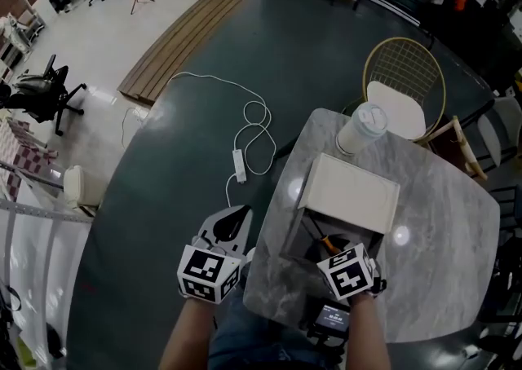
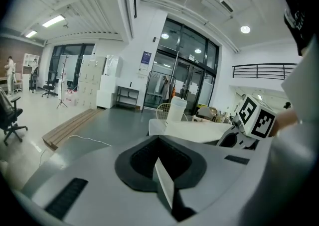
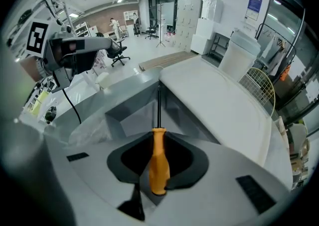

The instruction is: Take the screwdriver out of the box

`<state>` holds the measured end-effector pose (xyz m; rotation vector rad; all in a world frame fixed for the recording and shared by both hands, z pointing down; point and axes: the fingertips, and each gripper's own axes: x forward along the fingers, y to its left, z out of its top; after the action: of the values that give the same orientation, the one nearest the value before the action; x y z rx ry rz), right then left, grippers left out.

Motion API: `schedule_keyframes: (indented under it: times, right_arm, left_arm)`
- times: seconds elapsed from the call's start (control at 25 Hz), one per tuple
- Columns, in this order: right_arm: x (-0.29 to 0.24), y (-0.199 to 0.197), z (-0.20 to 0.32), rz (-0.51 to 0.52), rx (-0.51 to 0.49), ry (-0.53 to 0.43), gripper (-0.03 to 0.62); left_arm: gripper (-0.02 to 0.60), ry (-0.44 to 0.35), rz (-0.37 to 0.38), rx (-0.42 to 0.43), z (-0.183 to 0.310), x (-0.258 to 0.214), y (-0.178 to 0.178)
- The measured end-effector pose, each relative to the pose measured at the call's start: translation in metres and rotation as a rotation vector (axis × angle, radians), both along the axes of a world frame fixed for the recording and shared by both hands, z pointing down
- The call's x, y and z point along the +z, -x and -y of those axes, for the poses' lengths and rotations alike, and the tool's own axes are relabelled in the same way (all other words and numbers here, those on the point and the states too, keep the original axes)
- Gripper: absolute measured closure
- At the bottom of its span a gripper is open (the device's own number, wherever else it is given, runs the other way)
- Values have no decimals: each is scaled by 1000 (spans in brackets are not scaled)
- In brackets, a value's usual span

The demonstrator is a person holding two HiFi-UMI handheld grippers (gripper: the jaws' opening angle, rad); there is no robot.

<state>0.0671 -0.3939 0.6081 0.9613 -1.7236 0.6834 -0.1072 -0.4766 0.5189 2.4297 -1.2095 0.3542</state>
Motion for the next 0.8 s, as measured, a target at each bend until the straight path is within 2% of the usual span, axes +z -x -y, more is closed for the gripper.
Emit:
schedule_keyframes:
  times: [0.48,0.8]
  right_arm:
    - [-57,12,26,100,-96,-126,507]
    - [-114,26,54,248,-71,-256,507]
  left_arm:
    - [569,-165,-24,-61,14,-70,-2]
    - [569,-282,-51,-70,31,-116,0]
